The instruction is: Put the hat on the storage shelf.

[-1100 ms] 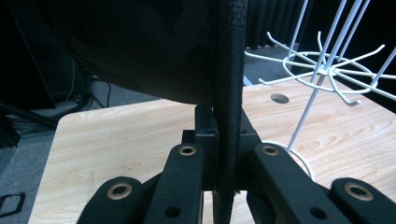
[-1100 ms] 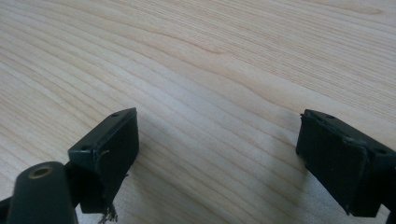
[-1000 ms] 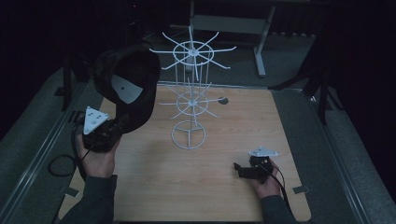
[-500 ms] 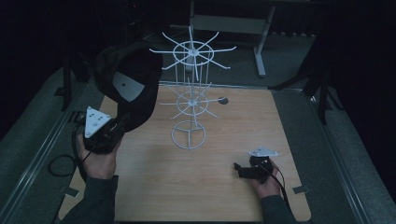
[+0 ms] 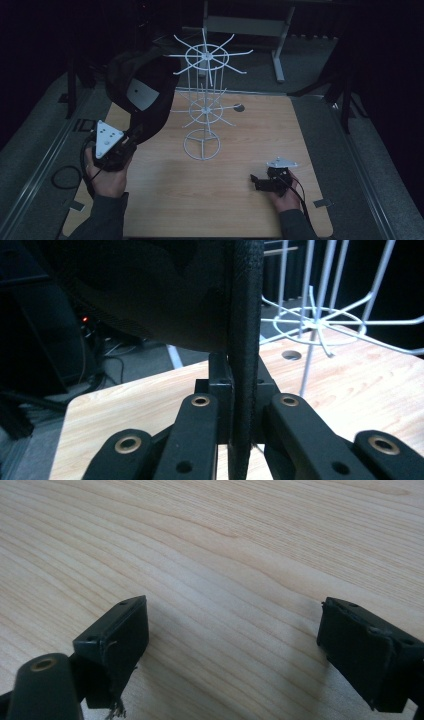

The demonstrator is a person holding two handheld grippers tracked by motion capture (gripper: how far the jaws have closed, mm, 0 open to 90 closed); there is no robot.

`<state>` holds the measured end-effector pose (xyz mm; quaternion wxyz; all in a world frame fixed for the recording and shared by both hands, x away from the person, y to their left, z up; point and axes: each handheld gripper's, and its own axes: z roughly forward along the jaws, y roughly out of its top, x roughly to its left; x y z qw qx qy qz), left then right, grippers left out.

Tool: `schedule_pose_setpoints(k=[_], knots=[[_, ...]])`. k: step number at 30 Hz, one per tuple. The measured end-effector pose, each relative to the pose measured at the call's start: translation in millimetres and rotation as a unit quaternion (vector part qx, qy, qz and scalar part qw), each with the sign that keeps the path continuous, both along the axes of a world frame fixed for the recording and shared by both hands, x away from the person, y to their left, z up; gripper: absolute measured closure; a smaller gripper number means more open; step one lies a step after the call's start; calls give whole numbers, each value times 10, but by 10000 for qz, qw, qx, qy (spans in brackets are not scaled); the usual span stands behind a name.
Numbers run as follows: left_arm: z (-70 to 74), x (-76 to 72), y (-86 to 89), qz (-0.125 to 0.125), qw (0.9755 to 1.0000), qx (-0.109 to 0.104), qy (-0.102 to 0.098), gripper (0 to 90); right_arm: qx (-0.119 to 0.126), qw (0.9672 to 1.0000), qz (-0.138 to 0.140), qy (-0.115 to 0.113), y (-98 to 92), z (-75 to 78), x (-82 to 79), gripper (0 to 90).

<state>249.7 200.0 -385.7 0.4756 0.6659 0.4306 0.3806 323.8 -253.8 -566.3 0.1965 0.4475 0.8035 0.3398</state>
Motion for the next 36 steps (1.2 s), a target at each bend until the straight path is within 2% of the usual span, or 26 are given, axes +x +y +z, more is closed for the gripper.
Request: schedule_pose_setpoints(k=[4,10,15,17,19,25,29,32,36], knots=[[-84,26,-39,-70,9999,113,85,866,3,10000,-3,2,0,0,0,130],[-142,56,-135,-86,9986,513,57,866,1,10000,-1,3,0,0,0,130],[-188,63,-222,-119,9973,726,11,863,1,10000,-1,3,0,0,0,130],[-178,55,-244,-206,9972,715,-52,861,0,10000,0,2,0,0,0,130],[-164,48,-272,-169,9960,869,-134,862,-2,10000,2,-2,-1,0,0,130],[-229,87,-296,-122,9938,1100,-90,851,-2,10000,3,1,-1,0,0,130],[-307,106,-351,-167,9901,1395,-14,835,1,10000,1,2,0,0,0,130],[-330,107,-378,-246,9893,1441,-12,824,1,10000,1,2,0,0,0,130],[-322,122,-360,-346,9912,1279,54,793,1,10000,1,1,0,0,0,130]])
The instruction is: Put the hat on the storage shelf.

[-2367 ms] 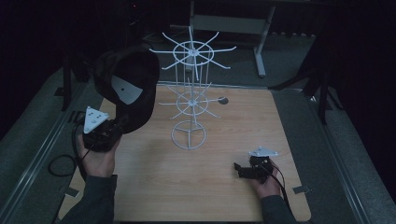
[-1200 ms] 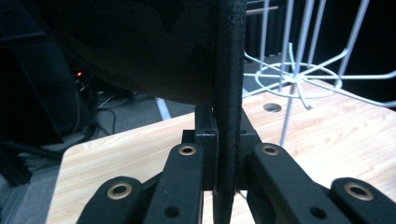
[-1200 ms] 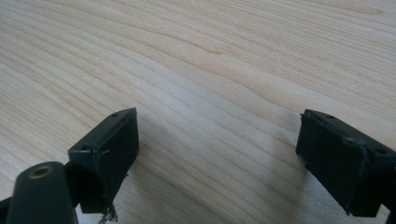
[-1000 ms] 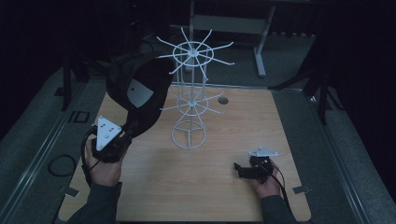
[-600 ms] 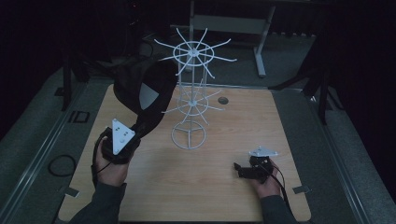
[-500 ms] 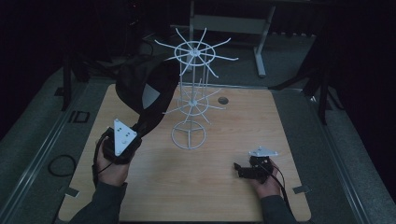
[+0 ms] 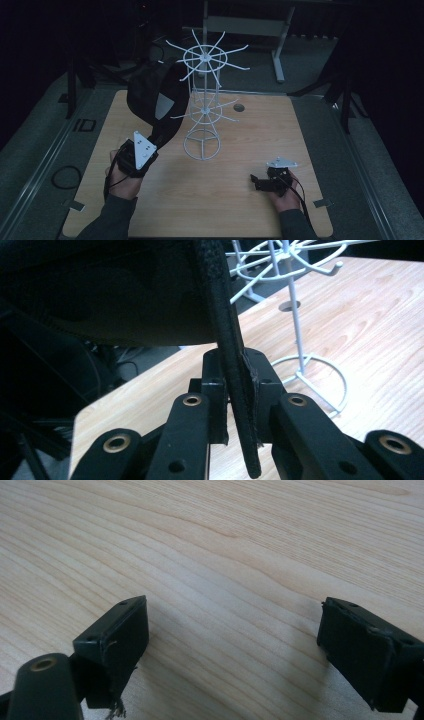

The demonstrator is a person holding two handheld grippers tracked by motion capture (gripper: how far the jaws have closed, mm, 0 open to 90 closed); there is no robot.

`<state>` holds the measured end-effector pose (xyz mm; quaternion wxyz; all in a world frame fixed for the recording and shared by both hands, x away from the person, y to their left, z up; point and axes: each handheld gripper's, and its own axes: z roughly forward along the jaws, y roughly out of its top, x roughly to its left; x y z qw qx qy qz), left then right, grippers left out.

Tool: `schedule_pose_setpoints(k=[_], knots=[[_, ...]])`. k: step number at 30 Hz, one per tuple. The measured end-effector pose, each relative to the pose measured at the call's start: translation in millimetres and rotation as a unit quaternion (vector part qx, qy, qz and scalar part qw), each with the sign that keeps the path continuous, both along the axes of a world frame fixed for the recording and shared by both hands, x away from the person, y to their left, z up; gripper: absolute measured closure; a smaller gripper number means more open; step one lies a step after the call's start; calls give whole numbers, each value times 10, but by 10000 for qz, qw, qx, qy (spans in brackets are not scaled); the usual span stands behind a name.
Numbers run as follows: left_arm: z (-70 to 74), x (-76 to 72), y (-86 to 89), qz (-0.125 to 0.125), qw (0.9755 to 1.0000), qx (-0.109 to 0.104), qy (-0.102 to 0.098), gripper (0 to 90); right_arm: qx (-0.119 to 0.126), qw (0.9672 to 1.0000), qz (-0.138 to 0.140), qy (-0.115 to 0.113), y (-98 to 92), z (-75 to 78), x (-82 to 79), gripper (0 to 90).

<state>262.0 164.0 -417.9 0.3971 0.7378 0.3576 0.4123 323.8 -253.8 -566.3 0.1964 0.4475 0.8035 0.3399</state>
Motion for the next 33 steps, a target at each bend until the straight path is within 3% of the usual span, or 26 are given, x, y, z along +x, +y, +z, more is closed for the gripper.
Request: schedule_pose_setpoints(k=[1,2,6,12,17,24,33], knots=[[7,16,35,-142,9995,-254,146,793,-1,10000,0,-1,0,0,0,130],[3,22,43,-173,9991,-340,178,691,3,10000,-2,3,1,0,0,130],[-10,32,85,-237,9976,-585,273,574,2,10000,-1,1,0,0,0,130],[3,20,113,-232,9965,-740,299,473,0,10000,-1,-2,0,0,0,130],[-2,27,153,-385,9937,-965,422,412,2,10000,-3,2,1,0,0,130],[-19,28,223,-479,9880,-1376,512,310,-1,10000,-1,1,0,0,0,130],[4,5,307,-646,9794,-1813,615,284,-1,10000,1,0,0,0,0,130]])
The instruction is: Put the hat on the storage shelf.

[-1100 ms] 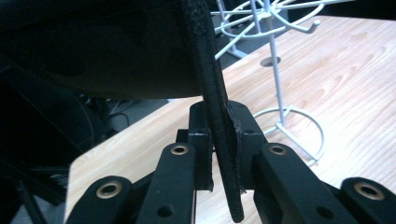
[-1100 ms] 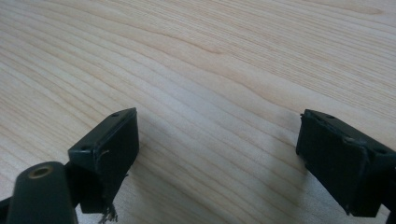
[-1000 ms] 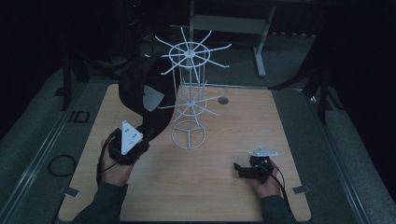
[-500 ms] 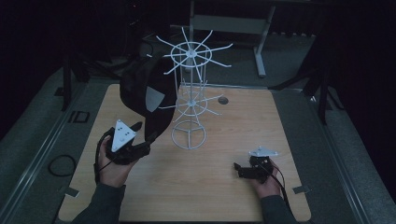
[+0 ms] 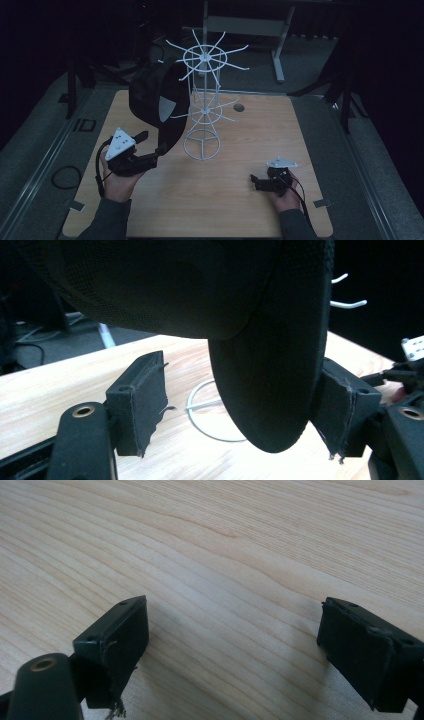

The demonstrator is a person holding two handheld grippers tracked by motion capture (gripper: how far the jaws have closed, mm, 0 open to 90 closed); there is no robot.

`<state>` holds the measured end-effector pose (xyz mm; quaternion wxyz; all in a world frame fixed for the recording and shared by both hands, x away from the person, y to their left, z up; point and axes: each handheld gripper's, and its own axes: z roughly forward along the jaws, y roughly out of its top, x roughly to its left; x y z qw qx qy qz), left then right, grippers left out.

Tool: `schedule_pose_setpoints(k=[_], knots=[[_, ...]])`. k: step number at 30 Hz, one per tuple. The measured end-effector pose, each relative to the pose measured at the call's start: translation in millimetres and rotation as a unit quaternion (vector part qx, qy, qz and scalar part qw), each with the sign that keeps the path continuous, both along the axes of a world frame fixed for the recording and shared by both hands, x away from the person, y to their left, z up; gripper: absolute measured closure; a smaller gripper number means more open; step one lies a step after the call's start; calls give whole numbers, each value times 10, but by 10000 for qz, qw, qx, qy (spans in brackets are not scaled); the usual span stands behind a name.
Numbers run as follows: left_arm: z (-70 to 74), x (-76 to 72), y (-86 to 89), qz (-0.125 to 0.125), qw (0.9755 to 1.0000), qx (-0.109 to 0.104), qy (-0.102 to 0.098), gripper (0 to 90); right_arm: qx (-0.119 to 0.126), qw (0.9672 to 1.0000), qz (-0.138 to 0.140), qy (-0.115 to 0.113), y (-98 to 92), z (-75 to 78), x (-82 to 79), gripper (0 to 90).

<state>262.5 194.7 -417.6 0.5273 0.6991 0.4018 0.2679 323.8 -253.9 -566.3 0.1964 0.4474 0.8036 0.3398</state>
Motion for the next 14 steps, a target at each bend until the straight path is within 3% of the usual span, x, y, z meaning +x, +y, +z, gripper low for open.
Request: schedule_pose_setpoints(k=[10,14], knots=[[7,-66,-19,-201,9996,-139,103,282,2,10000,-3,1,0,0,0,130],[-6,-72,-65,-108,9998,-68,146,273,1,10000,3,-4,0,0,2,130]])
